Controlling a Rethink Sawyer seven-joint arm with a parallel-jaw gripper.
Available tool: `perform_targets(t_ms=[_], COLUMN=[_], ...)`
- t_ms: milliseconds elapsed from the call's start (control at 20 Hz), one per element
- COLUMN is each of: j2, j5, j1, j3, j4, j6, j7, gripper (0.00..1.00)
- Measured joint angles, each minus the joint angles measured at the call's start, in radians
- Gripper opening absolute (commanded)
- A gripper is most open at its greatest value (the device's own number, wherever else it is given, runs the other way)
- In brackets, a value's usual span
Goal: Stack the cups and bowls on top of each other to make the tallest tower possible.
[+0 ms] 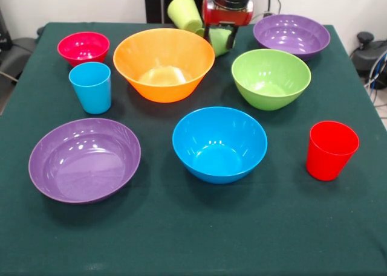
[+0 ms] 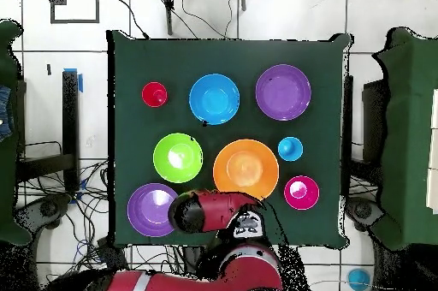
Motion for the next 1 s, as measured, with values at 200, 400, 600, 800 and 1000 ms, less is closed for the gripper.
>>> perform_targets(t_ms=[200,400,600,800,1000], j2=[-0.057,-0.111,-0.15,-0.169,-0.179], j5=[0.0,-0.001,-0.001,-0.001,-0.015], j1=[0.018,0.044,0.067,0.07,0.063], j3=[0.0,0.0,0.0,0.0,0.0], j4=[0.0,-0.001,-0.007,-0.01,-0.015], j6=[0.066,0.133,0.179,0.191,0.192], j7=[0.0,0.0,0.0,0.0,0.0], gripper=[1.0,1.0,1.0,1.0,1.0])
